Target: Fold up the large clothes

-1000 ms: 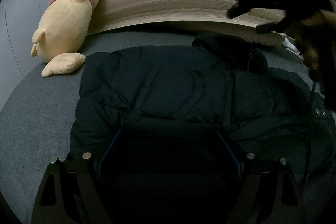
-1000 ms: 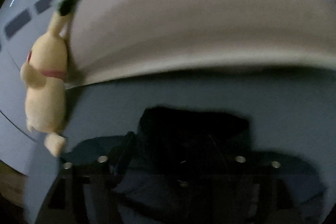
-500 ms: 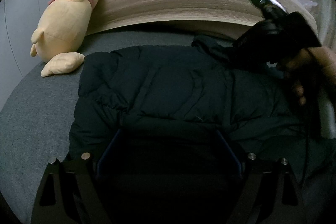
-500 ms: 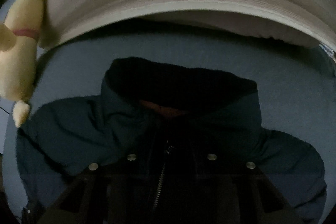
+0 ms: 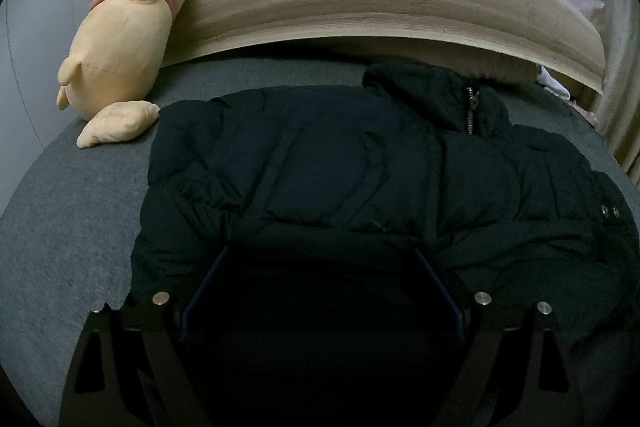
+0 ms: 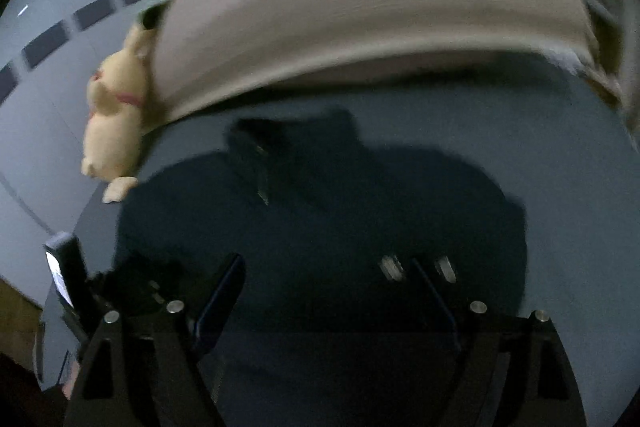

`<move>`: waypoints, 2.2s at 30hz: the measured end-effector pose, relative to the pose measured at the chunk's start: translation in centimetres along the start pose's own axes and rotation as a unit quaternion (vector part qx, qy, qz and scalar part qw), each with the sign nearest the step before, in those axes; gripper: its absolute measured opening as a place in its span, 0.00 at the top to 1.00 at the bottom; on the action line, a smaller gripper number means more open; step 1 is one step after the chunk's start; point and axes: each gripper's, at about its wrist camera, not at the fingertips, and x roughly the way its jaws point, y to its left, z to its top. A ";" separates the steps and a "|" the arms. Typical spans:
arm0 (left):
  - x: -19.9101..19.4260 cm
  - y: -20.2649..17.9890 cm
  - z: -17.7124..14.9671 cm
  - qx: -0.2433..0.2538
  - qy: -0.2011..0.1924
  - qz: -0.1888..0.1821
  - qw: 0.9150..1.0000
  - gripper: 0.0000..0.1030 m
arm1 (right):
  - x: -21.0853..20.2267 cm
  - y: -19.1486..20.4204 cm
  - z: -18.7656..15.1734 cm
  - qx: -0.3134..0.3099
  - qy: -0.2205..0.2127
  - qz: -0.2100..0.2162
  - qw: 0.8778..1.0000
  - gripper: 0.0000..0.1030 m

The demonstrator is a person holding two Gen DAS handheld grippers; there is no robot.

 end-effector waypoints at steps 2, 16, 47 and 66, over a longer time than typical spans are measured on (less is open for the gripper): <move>0.0 0.2 0.0 -0.002 -0.001 -0.003 1.000 0.12 | 1.2 -2.6 -2.2 0.054 0.007 -0.017 0.998 0.16; -0.5 -0.6 0.8 0.023 0.026 0.013 0.999 0.10 | 0.5 -7.3 -3.7 0.125 0.037 0.058 0.990 0.16; -25.8 14.0 -22.6 -0.144 0.139 -0.193 0.961 0.10 | -18.6 -12.7 -32.7 0.242 0.044 0.234 0.941 0.12; -24.8 17.2 -21.5 -0.289 0.129 -0.383 0.868 0.09 | -19.7 -12.8 -34.1 0.277 0.028 0.284 0.918 0.12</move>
